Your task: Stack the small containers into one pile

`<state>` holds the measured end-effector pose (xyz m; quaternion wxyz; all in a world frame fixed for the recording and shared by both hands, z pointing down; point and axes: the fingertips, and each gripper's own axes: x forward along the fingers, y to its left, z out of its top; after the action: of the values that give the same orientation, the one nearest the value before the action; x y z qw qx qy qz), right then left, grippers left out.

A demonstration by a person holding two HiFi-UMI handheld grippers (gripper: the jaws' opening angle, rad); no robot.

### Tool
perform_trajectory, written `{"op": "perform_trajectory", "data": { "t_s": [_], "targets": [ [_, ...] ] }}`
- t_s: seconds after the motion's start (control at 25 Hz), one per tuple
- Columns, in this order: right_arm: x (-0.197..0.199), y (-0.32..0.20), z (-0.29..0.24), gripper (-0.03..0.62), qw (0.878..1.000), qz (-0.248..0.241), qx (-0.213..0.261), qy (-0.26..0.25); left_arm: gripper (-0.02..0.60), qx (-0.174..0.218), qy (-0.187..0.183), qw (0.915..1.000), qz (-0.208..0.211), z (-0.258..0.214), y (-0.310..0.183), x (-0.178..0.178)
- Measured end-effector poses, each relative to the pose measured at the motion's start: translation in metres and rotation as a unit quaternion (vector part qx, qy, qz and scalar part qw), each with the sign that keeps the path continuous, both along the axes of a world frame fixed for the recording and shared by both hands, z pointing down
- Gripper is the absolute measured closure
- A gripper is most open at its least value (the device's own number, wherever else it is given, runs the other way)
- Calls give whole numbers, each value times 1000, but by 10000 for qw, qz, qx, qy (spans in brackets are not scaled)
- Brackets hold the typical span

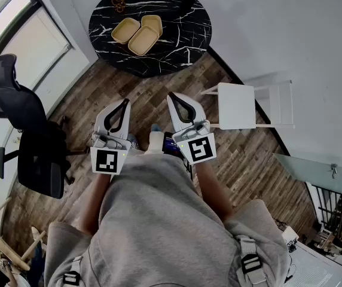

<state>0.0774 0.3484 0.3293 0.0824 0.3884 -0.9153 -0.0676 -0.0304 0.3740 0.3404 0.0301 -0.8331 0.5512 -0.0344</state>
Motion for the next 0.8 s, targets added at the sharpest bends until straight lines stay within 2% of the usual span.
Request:
{"op": "perform_trajectory", "data": {
  "t_s": [0.2,0.4,0.56,0.8],
  "targets": [
    [-6,-7,-2,582,9996,2,-108,-268,581,-35,7,10000,36,2,-5,-10],
    [6,-28,2,576,9989,414,-198,2,581,-208,-107,9993,286,14,-18,-22],
    [24,-61,13,577,9961,770,-404,-175,581,-386,72,9989,263,24,-46,-29],
    [31,-133,38,576,9924,901,-834,-95,581,-441,-71,9983,378,33,-106,-31]
  ]
}}
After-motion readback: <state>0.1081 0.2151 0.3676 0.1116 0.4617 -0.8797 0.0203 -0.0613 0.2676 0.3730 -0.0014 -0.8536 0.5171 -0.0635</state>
